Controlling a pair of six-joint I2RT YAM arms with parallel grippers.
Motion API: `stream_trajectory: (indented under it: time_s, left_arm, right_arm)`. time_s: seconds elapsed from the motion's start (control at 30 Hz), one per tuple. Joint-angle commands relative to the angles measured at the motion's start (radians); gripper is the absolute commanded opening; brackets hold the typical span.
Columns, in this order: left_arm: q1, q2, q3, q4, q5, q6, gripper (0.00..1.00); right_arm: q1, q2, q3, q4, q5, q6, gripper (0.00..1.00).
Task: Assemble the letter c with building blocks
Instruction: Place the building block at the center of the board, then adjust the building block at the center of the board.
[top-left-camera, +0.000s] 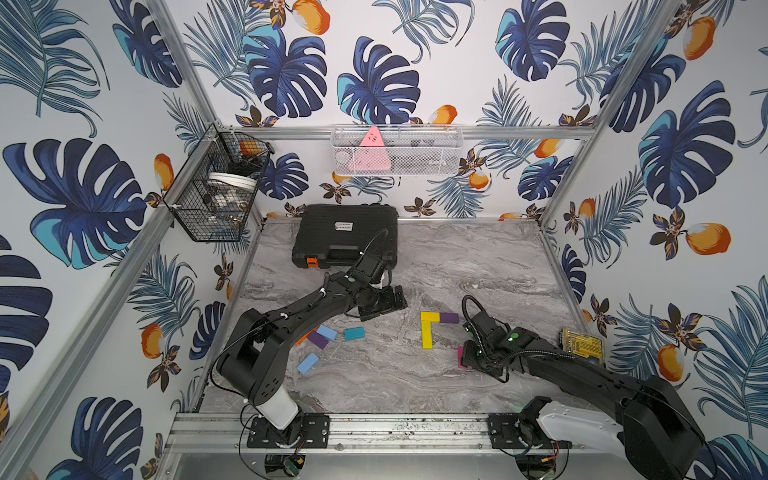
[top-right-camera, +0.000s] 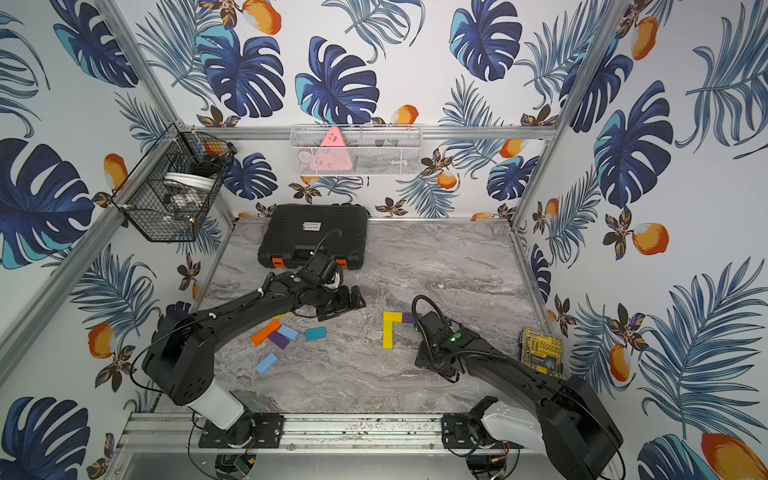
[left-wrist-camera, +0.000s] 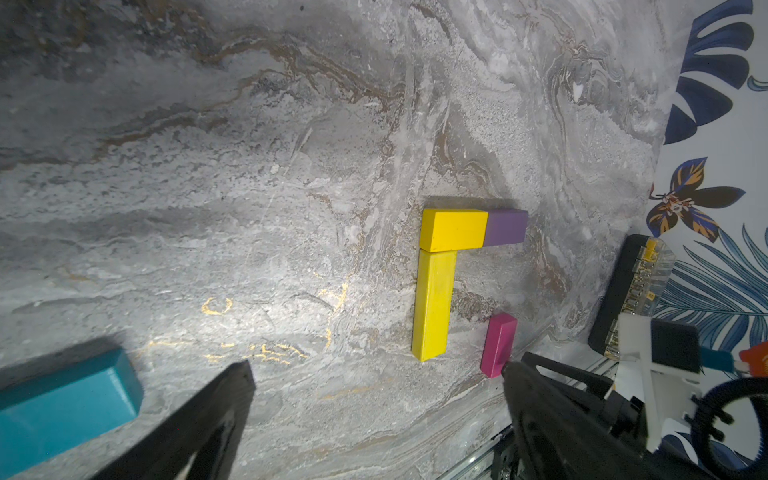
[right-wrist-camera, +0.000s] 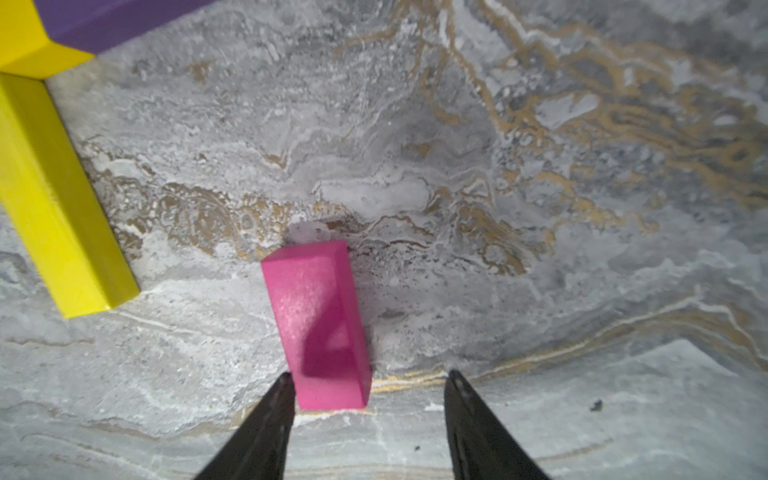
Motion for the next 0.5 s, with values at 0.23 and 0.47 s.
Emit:
stream_trajectory:
  time_s: [0.23, 0.47]
  left_arm:
    - [-0.002, -0.003, -0.012, 0.02, 0.006, -0.005, 0.99]
    - [-0.002, -0.004, -0.012, 0.017, 0.004, -0.004, 0.99]
  right_arm:
    - [0.001, 0.091, 0.031, 0.097, -0.089, -0.027, 0.72]
    - [0.004, 0.113, 0.027, 0.233, -0.28, -0.037, 0.71]
